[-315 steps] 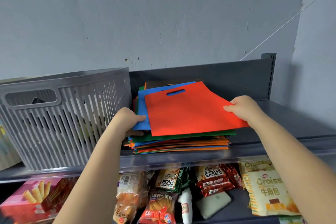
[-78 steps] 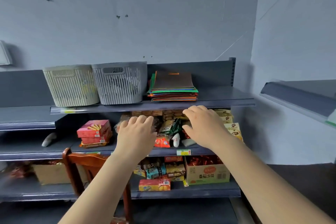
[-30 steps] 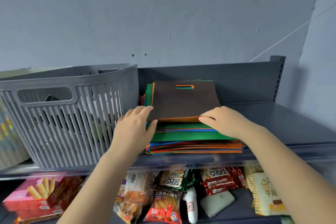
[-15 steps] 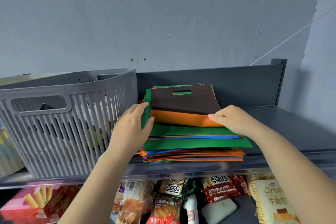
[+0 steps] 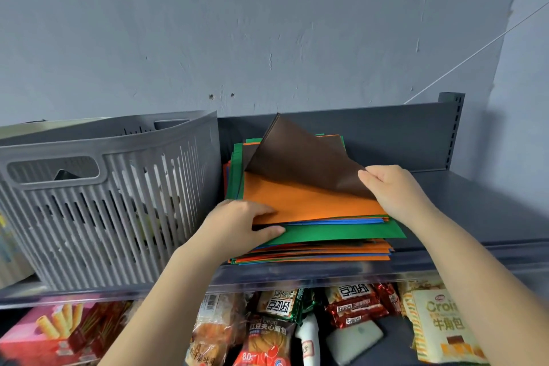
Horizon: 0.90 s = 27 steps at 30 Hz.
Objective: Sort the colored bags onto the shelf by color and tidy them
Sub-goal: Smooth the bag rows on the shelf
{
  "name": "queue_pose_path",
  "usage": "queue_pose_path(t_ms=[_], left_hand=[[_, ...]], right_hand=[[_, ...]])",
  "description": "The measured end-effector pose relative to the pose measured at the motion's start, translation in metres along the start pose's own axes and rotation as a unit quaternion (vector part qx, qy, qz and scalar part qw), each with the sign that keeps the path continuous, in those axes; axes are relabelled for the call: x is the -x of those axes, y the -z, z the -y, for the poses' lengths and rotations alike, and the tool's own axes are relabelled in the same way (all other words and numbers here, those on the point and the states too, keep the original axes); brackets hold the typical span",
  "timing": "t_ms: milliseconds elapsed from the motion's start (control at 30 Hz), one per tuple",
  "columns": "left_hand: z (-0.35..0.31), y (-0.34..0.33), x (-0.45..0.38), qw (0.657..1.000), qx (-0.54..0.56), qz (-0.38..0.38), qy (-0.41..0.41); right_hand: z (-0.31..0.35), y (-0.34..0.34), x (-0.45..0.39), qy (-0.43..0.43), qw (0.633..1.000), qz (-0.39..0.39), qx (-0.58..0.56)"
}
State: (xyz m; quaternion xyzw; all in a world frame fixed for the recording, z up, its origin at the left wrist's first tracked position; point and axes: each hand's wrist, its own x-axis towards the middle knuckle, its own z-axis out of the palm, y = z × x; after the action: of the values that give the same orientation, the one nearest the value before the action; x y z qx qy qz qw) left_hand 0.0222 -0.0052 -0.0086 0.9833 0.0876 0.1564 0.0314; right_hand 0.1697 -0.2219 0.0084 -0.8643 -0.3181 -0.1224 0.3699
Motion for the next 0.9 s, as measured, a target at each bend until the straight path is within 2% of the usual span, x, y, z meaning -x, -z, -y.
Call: queue_pose_path(t_ms=[133, 200, 267, 367, 433, 500, 567, 633, 733, 833, 867, 900], left_hand=[[0.004, -0.002, 0.004, 0.997, 0.065, 0.005, -0.031], [0.008, -0.001, 0.007, 0.994, 0.098, -0.011, -0.042], [0.010, -0.002, 0.009, 0.992, 0.102, -0.068, -0.035], [0.008, -0.001, 0.007, 0.978, 0.091, -0.183, 0.043], [0.004, 0.002, 0.003, 0.966, 0.097, -0.203, 0.125], [0.001, 0.006, -0.002, 0.963, 0.081, -0.179, 0.182], [-0.003, 0.008, -0.007, 0.965, 0.082, -0.145, 0.200], [-0.008, 0.012, -0.010, 0.960, 0.142, -0.111, 0.214], [-0.013, 0.015, -0.015, 0.922, 0.275, -0.087, 0.258], [-0.020, 0.023, -0.019, 0.866, 0.382, -0.066, 0.316], [-0.022, 0.027, -0.019, 0.859, 0.389, -0.048, 0.329], [-0.023, 0.029, -0.019, 0.868, 0.368, -0.025, 0.332]], right_hand=[[-0.010, 0.005, 0.014, 0.031, 0.992, 0.027, 0.122], [-0.017, 0.008, 0.022, 0.027, 0.990, 0.063, 0.120], [-0.019, 0.012, 0.028, -0.004, 0.994, 0.083, 0.071], [-0.023, 0.017, 0.027, -0.055, 0.996, 0.068, 0.019], [-0.027, 0.020, 0.020, -0.086, 0.995, 0.051, 0.023], [-0.033, 0.020, 0.011, -0.122, 0.991, 0.056, 0.022], [-0.038, 0.019, 0.001, -0.179, 0.980, 0.081, 0.025], [-0.042, 0.019, -0.005, -0.233, 0.967, 0.101, -0.011], [-0.048, 0.020, -0.009, -0.287, 0.942, 0.107, -0.134], [-0.052, 0.019, -0.009, -0.288, 0.938, 0.088, -0.171], [-0.052, 0.018, -0.008, -0.278, 0.943, 0.083, -0.166], [-0.052, 0.019, -0.006, -0.264, 0.949, 0.076, -0.153]])
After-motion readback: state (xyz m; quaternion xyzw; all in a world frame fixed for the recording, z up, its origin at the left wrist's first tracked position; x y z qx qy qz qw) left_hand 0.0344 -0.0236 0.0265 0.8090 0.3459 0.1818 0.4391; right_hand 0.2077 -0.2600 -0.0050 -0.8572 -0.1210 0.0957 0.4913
